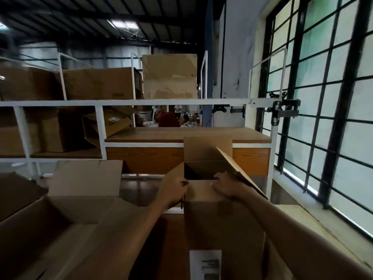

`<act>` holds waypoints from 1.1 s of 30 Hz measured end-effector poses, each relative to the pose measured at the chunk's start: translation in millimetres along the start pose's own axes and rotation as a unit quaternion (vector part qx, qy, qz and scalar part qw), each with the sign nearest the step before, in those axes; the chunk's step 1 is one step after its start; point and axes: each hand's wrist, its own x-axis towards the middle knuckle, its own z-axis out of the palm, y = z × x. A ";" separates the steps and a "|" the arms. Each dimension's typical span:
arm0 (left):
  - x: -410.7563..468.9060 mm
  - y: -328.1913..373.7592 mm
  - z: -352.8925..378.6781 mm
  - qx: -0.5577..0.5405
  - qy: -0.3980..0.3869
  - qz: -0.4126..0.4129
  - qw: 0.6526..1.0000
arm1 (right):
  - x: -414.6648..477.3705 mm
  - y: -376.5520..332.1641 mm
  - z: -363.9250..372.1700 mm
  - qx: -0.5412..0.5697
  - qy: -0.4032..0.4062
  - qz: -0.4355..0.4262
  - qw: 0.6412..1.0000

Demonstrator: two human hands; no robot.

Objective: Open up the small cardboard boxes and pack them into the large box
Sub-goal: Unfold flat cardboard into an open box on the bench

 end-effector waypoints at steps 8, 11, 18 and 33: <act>9.9 -4.8 -11.8 -0.027 -0.010 0.036 0.999 | 20.3 -5.6 19.3 0.081 0.108 0.049 0.990; 17.9 -6.5 -21.9 -0.121 -0.022 0.010 0.992 | 18.2 -16.5 27.0 0.092 0.250 0.024 0.963; 31.1 -19.4 -27.5 -0.297 -0.122 0.020 0.947 | -24.0 -39.2 -21.2 -0.024 0.545 -0.034 0.837; -53.4 17.0 -60.6 -0.287 -0.210 0.013 0.934 | -147.6 -74.2 -52.6 -0.101 0.122 0.026 0.987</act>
